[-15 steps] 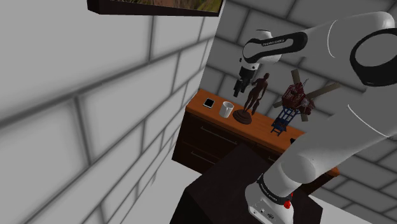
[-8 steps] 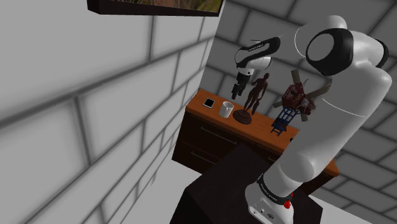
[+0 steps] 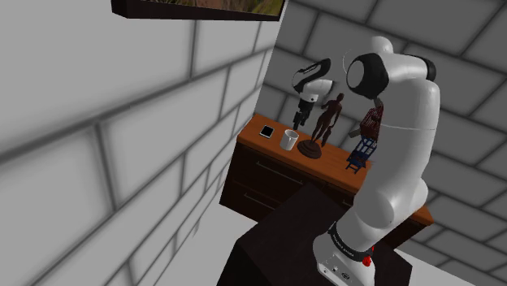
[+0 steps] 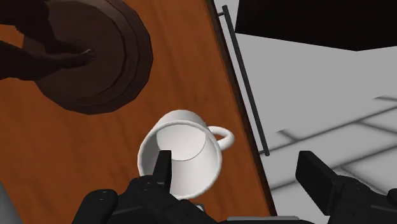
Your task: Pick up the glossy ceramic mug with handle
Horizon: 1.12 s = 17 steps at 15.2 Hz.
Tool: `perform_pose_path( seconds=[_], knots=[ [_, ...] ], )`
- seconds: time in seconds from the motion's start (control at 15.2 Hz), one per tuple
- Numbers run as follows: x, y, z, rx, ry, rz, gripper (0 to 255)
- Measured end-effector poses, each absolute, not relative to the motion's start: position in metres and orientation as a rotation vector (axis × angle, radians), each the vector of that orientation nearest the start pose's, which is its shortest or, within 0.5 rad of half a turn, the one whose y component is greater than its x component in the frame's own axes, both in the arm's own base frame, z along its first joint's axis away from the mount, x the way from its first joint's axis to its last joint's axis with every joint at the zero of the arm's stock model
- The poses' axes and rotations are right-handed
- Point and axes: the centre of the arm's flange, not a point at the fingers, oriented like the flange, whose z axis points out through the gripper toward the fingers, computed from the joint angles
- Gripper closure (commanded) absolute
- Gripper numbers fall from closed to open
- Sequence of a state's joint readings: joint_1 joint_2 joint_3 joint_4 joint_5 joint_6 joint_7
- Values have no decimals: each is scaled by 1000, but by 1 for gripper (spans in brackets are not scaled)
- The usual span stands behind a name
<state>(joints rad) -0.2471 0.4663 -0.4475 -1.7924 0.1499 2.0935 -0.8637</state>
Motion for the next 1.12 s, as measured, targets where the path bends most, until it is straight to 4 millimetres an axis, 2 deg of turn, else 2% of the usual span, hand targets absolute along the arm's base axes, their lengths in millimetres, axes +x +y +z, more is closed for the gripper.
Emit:
perform_pose_path(
  seconds=[0.53,1.06,1.12],
  knots=[
    [544,-456,235,-3068,-187,242,0],
    [547,-461,195,-3064,-188,244,0],
    [547,-462,193,-3064,-188,244,255]
  ],
)
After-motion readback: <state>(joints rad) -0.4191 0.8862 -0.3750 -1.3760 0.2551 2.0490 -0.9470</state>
